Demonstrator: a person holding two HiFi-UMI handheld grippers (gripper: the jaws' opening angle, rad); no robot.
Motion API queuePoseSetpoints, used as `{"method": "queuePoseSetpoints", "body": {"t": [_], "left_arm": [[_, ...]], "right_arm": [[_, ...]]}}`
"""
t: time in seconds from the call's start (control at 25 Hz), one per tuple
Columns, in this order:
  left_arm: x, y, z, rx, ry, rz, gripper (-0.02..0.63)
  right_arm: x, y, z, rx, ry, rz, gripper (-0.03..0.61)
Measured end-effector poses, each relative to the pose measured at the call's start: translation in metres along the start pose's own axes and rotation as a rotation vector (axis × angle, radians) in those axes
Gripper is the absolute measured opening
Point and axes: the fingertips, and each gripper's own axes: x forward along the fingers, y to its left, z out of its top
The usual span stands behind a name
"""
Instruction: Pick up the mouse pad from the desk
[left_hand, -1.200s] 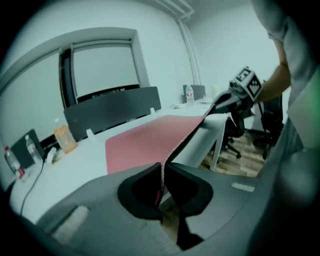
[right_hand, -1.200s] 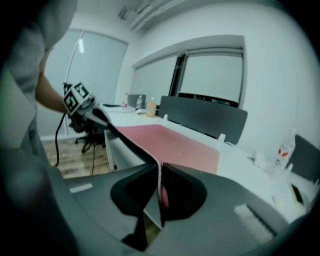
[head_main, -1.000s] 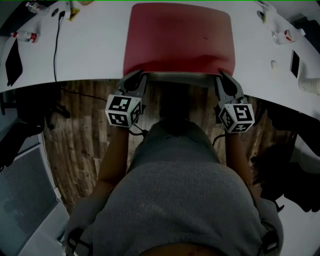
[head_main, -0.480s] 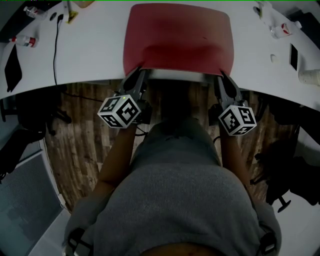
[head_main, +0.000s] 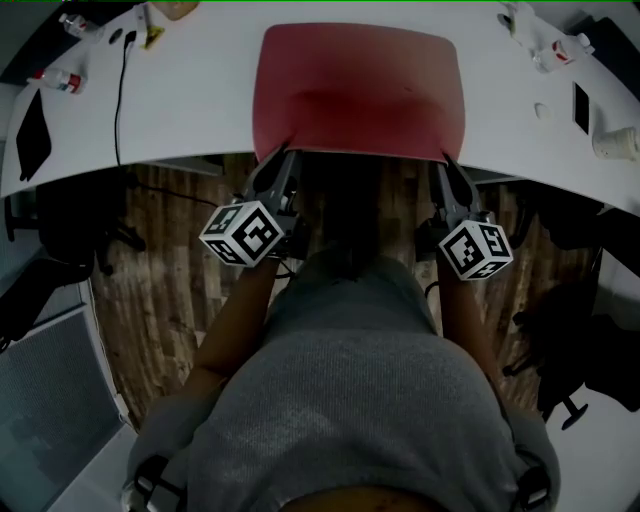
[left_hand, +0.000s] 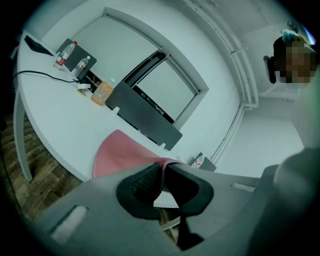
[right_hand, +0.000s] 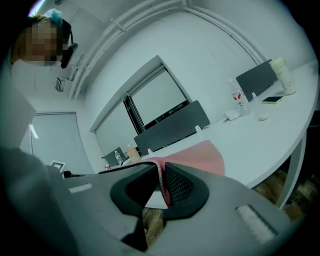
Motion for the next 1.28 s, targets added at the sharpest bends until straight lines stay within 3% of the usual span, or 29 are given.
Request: {"method": "queuePoseSetpoints", "body": {"t": [0.16, 0.32, 0.64, 1.28], "left_arm": [[-0.022, -0.012, -0.005, -0.002, -0.032, 0.015, 0.032], [-0.055, -0.028, -0.011, 0.042, -0.084, 0.046, 0.032], [-0.108, -0.069, -0.044, 0.038, -0.14, 0.05, 0.034], [-0.211, -0.144, -0.07, 0.029, -0.255, 0.055, 0.031]], "right_arm": [[-0.022, 0.009, -0.003, 0.039, -0.015, 0.031, 0.037], [-0.054, 0.021, -0.011, -0.016, 0.015, 0.04, 0.038], [-0.128, 0.028, -0.025, 0.013, 0.017, 0.083, 0.038], [-0.24, 0.078, -0.004, 0.027, -0.074, 0.187, 0.032]]}}
